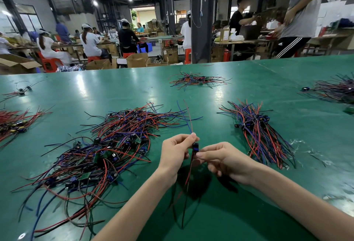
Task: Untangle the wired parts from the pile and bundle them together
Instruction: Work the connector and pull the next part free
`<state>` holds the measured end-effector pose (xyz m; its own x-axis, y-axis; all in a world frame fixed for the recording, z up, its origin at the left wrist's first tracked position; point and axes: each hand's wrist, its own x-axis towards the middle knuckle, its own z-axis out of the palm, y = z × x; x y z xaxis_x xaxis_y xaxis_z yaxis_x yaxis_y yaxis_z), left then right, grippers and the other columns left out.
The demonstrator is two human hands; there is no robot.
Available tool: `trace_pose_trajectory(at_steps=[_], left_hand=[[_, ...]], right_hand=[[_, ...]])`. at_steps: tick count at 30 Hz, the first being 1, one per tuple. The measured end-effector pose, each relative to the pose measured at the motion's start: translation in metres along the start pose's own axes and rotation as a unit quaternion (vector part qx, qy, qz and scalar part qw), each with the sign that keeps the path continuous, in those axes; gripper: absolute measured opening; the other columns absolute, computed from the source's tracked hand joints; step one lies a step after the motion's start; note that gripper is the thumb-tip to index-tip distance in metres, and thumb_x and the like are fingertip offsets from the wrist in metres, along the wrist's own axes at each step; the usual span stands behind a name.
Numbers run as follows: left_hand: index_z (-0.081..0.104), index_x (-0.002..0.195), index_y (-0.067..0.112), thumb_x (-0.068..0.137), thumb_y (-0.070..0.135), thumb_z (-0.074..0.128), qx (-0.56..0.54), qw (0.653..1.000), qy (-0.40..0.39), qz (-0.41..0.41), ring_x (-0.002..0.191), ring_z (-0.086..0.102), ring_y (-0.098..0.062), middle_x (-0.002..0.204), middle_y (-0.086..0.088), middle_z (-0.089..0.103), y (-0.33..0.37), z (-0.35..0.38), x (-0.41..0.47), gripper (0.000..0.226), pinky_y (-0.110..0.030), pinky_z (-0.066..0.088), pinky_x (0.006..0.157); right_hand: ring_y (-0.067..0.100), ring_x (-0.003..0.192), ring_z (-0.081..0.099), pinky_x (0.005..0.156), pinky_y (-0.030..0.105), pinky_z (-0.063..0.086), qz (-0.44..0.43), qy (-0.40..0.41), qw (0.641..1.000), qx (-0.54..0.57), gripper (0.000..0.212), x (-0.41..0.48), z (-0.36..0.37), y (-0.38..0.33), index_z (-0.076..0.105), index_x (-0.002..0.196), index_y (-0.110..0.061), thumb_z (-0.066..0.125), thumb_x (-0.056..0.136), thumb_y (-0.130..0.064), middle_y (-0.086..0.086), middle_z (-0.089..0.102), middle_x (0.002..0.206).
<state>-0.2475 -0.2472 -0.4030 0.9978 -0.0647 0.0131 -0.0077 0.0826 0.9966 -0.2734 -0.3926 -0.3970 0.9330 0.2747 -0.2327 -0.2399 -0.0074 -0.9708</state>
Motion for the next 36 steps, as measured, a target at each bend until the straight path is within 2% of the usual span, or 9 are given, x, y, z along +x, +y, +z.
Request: trace_pose_trajectory(at_steps=[6, 11, 16, 20, 23, 26, 28, 31, 36], left_hand=[[0.073, 0.073, 0.016, 0.086, 0.022, 0.068, -0.009, 0.999, 0.017, 0.029, 0.046, 0.045, 0.002, 0.055, 0.011, 0.061, -0.0027, 0.0013, 0.0015, 0.015, -0.015, 0.042, 0.052], [0.073, 0.071, 0.016, 0.085, 0.023, 0.068, -0.015, 1.0, 0.01, 0.02, 0.049, 0.046, -0.001, 0.061, 0.007, 0.066, -0.0043, 0.0011, 0.0033, 0.017, -0.017, 0.045, 0.054], [0.069, 0.075, 0.009, 0.089, 0.027, 0.063, -0.049, 0.995, -0.079, -0.041, 0.054, 0.057, -0.01, 0.064, 0.0, 0.065, -0.0017, 0.0029, 0.0022, 0.023, -0.021, 0.05, 0.053], [0.067, 0.085, 0.004, 0.088, 0.011, 0.062, -0.026, 0.989, -0.142, -0.043, 0.066, 0.056, -0.012, 0.076, -0.008, 0.063, -0.0011, 0.0025, -0.0001, 0.009, -0.016, 0.049, 0.062], [0.071, 0.086, 0.004, 0.087, 0.004, 0.062, -0.005, 0.99, -0.137, -0.029, 0.07, 0.059, -0.014, 0.082, -0.011, 0.066, -0.0036, 0.0009, -0.0012, 0.009, -0.018, 0.05, 0.068], [0.073, 0.085, 0.005, 0.086, 0.003, 0.064, -0.01, 0.991, -0.131, -0.018, 0.068, 0.064, -0.012, 0.078, -0.007, 0.07, -0.0038, 0.0003, -0.0021, 0.01, -0.02, 0.053, 0.068], [0.073, 0.084, 0.005, 0.085, 0.003, 0.064, -0.029, 0.992, -0.119, -0.026, 0.064, 0.064, -0.013, 0.078, -0.008, 0.069, -0.0032, 0.0004, -0.0021, 0.009, -0.02, 0.055, 0.063], [0.071, 0.085, 0.002, 0.086, 0.002, 0.063, -0.068, 0.992, -0.097, -0.05, 0.056, 0.063, -0.012, 0.073, -0.008, 0.068, -0.0017, 0.0003, -0.0017, 0.008, -0.02, 0.052, 0.052], [0.072, 0.076, 0.003, 0.087, 0.006, 0.064, -0.045, 0.991, -0.11, -0.06, 0.056, 0.061, -0.009, 0.067, -0.005, 0.068, -0.0006, -0.0004, -0.0013, 0.013, -0.017, 0.052, 0.056]], right_hand=[[0.004, 0.038, 0.044, 0.034, 0.013, 0.031, 0.017, -0.014, 0.999, 0.049, 0.012, 0.0023, 0.0036, 0.0025, 0.073, 0.074, -0.009, 0.066, 0.084, -0.013, 0.002, 0.068, 0.069], [0.004, 0.035, 0.041, 0.031, 0.013, 0.026, -0.005, 0.0, 0.999, 0.053, 0.008, 0.0035, 0.0045, 0.0045, 0.067, 0.077, -0.007, 0.063, 0.085, -0.006, 0.0, 0.066, 0.063], [0.004, 0.032, 0.037, 0.029, 0.014, 0.024, -0.046, 0.046, 0.996, 0.056, 0.017, 0.005, 0.0026, 0.0049, 0.07, 0.073, -0.007, 0.06, 0.086, -0.001, 0.008, 0.067, 0.065], [0.003, 0.032, 0.038, 0.03, 0.013, 0.025, -0.072, 0.075, 0.994, 0.021, 0.016, 0.0054, -0.0001, 0.0045, 0.067, 0.078, -0.003, 0.056, 0.089, 0.0, 0.007, 0.067, 0.064], [0.003, 0.032, 0.04, 0.029, 0.013, 0.026, -0.064, 0.086, 0.994, 0.007, 0.017, 0.0053, 0.0, 0.006, 0.067, 0.077, -0.006, 0.056, 0.088, 0.003, 0.008, 0.059, 0.06], [0.003, 0.031, 0.041, 0.029, 0.014, 0.026, -0.052, 0.082, 0.995, -0.001, 0.014, 0.0056, -0.0002, 0.0069, 0.066, 0.08, -0.003, 0.056, 0.088, 0.002, 0.007, 0.055, 0.055], [0.004, 0.03, 0.04, 0.029, 0.014, 0.025, -0.042, 0.073, 0.996, -0.01, 0.012, 0.0048, 0.0, 0.0056, 0.063, 0.079, -0.001, 0.056, 0.089, -0.001, 0.003, 0.056, 0.049], [0.004, 0.03, 0.039, 0.028, 0.014, 0.024, -0.036, 0.058, 0.998, -0.014, 0.014, 0.0028, 0.0014, 0.0034, 0.062, 0.076, -0.001, 0.057, 0.088, -0.001, 0.003, 0.063, 0.055], [0.004, 0.029, 0.038, 0.029, 0.012, 0.022, -0.056, 0.075, 0.995, -0.019, 0.009, 0.0029, 0.0027, 0.0034, 0.064, 0.083, 0.002, 0.057, 0.087, 0.0, 0.016, 0.063, 0.071]])
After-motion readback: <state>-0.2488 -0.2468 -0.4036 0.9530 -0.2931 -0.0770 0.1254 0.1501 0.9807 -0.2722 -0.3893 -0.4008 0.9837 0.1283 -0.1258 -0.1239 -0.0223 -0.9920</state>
